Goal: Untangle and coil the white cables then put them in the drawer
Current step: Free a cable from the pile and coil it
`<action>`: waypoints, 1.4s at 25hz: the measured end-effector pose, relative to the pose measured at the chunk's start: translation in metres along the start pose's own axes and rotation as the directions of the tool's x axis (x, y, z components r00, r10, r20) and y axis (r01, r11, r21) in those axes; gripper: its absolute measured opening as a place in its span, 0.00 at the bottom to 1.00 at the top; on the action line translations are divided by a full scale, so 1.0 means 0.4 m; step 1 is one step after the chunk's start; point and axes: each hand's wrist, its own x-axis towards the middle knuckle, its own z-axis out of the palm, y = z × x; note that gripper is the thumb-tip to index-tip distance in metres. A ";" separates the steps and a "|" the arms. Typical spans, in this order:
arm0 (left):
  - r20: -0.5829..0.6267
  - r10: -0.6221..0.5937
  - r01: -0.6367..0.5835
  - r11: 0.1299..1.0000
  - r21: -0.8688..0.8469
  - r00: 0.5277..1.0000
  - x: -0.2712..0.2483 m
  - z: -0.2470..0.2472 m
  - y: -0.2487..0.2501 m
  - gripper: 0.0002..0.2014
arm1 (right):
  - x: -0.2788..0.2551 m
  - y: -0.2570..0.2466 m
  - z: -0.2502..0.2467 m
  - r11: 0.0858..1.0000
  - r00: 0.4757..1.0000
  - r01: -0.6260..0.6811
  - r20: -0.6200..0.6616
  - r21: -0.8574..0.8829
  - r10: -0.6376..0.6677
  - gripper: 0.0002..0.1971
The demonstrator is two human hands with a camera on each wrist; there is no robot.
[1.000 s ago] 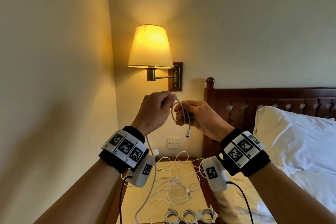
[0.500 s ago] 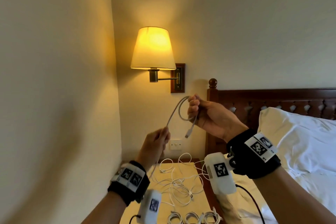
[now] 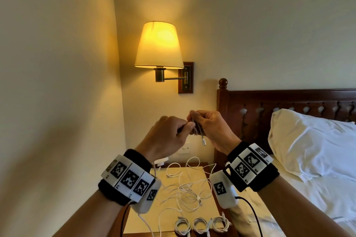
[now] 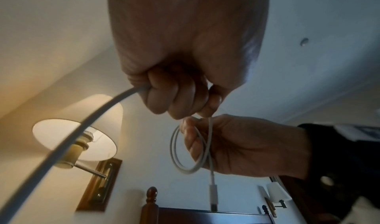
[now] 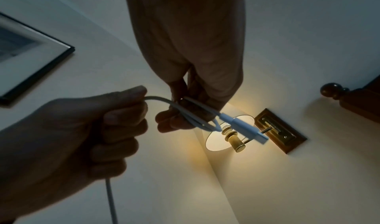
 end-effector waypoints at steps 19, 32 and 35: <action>-0.113 -0.149 0.108 0.945 -0.308 0.982 0.050 0.004 -0.112 0.31 | -0.027 -0.047 0.005 0.805 0.885 -0.423 0.380 0.415 0.270 0.17; 0.082 -0.009 0.015 0.997 -0.080 0.997 -0.083 0.083 0.029 0.21 | 0.021 -0.006 -0.036 0.972 0.995 -0.096 0.032 0.214 0.091 0.17; -0.022 0.039 -0.037 0.997 0.074 0.999 -0.026 0.020 0.038 0.18 | 0.007 0.003 -0.015 0.998 0.997 -0.048 0.055 0.050 0.045 0.19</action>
